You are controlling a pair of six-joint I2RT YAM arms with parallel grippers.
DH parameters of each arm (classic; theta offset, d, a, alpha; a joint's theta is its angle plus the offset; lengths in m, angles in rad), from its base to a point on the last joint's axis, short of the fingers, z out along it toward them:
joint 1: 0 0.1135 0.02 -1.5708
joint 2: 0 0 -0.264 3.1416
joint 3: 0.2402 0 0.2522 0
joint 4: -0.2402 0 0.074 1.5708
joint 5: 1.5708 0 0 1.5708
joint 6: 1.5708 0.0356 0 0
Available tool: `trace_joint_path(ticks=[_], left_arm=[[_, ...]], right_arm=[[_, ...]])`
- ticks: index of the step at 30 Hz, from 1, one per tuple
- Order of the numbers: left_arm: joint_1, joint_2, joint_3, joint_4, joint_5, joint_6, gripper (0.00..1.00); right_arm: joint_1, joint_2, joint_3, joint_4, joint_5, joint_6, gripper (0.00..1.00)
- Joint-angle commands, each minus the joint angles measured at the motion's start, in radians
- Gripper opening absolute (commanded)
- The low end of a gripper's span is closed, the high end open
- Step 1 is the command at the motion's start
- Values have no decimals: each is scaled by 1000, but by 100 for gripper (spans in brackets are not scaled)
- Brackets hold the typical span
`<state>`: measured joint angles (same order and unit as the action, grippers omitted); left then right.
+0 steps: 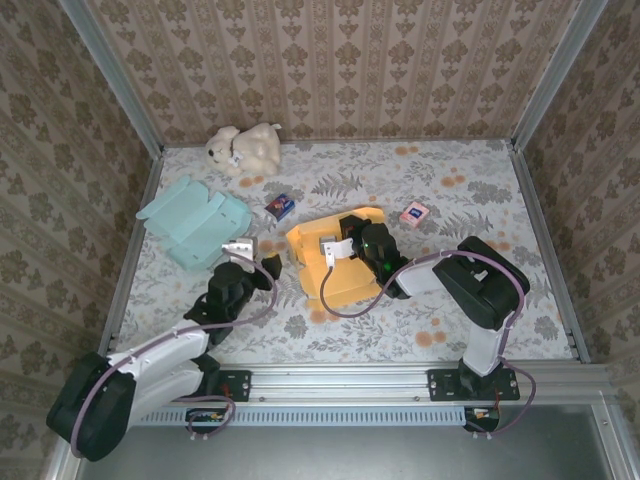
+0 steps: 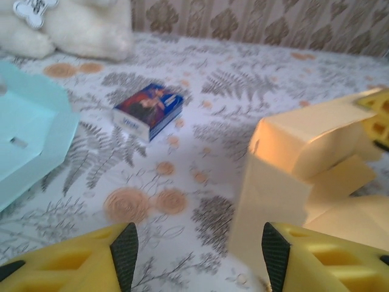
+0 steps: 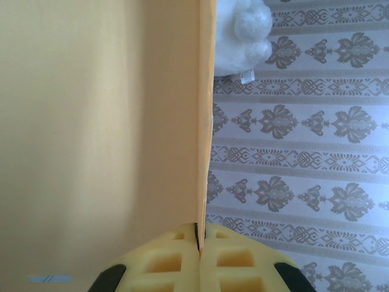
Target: Fold the paper box
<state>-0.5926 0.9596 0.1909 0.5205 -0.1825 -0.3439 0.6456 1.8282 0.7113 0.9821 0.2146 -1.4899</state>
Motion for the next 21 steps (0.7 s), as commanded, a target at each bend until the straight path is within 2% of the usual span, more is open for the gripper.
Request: trace_joint_path(ticks=[1,5,10,21], left_arm=[[47,70,8,-19,4,-18,59],[110,203,10,110,108,-32,58],[111,338,40,254,205,8,58],[123,544,114,434,295,59,57]], right_arm=[[-8,37,-19,72,13,-14,0],[-11,76,-27,159,19,-47,0],[-17,94,-32,175,12,-57,0],[-24,84,-42,162,-4,-61,0]])
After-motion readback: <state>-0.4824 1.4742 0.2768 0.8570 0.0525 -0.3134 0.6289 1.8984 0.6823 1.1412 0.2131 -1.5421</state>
